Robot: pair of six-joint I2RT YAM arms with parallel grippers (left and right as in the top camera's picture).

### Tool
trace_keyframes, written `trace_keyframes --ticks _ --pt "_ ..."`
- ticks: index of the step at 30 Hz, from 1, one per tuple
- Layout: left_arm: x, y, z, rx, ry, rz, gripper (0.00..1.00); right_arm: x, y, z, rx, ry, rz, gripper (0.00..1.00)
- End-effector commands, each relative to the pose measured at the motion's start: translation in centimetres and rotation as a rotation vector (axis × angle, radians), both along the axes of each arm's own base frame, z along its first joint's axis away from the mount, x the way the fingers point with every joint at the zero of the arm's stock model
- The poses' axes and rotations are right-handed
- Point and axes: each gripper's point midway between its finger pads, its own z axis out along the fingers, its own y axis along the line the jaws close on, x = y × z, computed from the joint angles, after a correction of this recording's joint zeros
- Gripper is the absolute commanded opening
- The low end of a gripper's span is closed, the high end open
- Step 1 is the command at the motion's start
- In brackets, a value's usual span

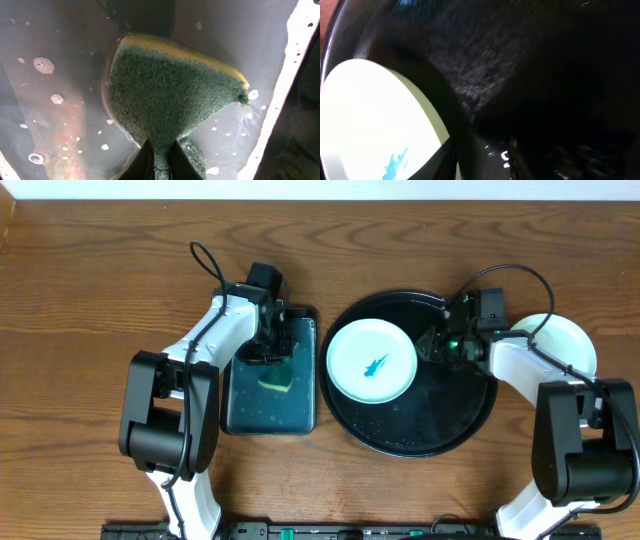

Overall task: Clean dirty plates on tray and stack at the side
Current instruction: 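Grip the last pale green plate rim with the right gripper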

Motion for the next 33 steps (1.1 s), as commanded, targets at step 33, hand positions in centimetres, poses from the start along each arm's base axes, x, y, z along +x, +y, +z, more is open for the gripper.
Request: trace_keyframes --ticks 33 --pt "-0.5 0.2 -1.5 0.012 0.042 -0.001 0.08 -3.6 2.7 0.7 -0.036 0.077 0.102 0.25"
